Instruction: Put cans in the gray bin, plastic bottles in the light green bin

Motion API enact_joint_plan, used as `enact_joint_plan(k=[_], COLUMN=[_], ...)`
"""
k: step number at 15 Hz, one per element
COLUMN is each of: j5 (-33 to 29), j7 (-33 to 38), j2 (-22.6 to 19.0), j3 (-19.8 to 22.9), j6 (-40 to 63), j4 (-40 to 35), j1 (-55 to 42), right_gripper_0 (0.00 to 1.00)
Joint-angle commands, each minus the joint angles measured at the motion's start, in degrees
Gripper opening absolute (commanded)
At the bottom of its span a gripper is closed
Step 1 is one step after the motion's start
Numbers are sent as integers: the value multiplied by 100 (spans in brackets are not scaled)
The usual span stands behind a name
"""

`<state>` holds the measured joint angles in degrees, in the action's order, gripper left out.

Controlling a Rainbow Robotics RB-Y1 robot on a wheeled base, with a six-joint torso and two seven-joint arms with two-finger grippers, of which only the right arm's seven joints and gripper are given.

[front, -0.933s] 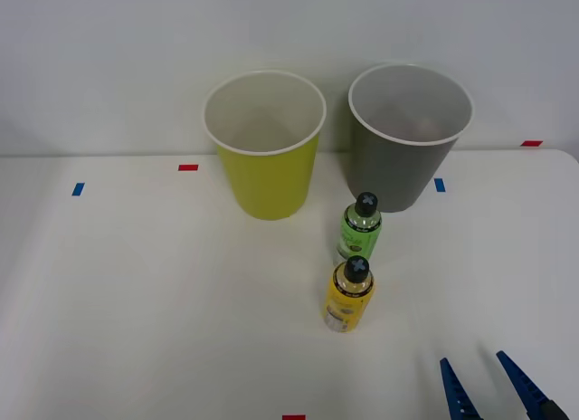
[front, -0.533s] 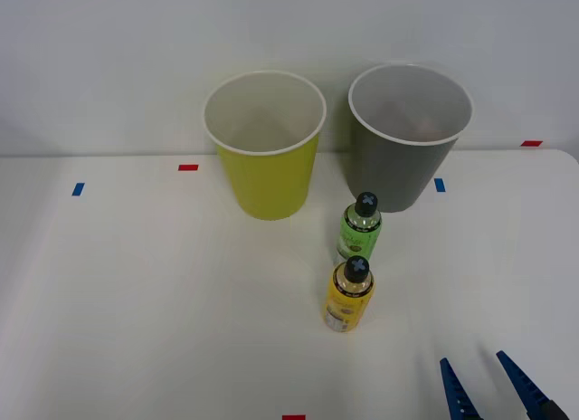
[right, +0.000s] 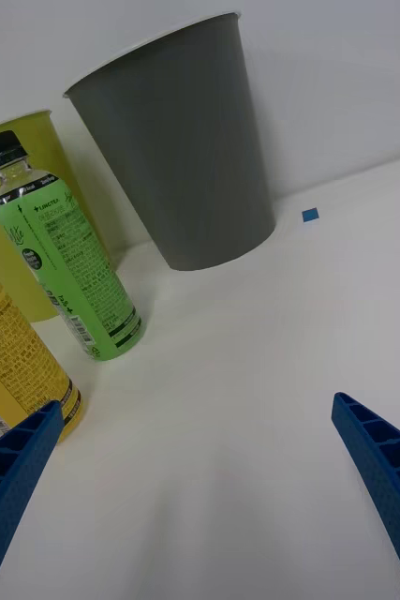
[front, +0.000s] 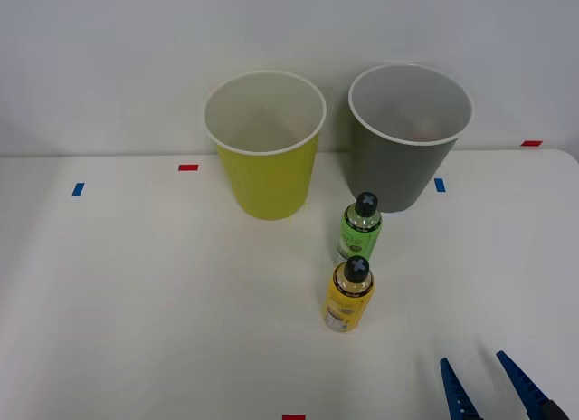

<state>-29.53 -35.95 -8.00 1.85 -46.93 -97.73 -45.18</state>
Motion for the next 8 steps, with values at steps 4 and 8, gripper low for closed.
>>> enact_joint_plan(k=[4,8], j5=[0,0], j7=[0,0], j2=[0,0], j3=[0,0], j6=[0,0], j4=[0,0], j1=[0,0], right_gripper_0=[100,100])
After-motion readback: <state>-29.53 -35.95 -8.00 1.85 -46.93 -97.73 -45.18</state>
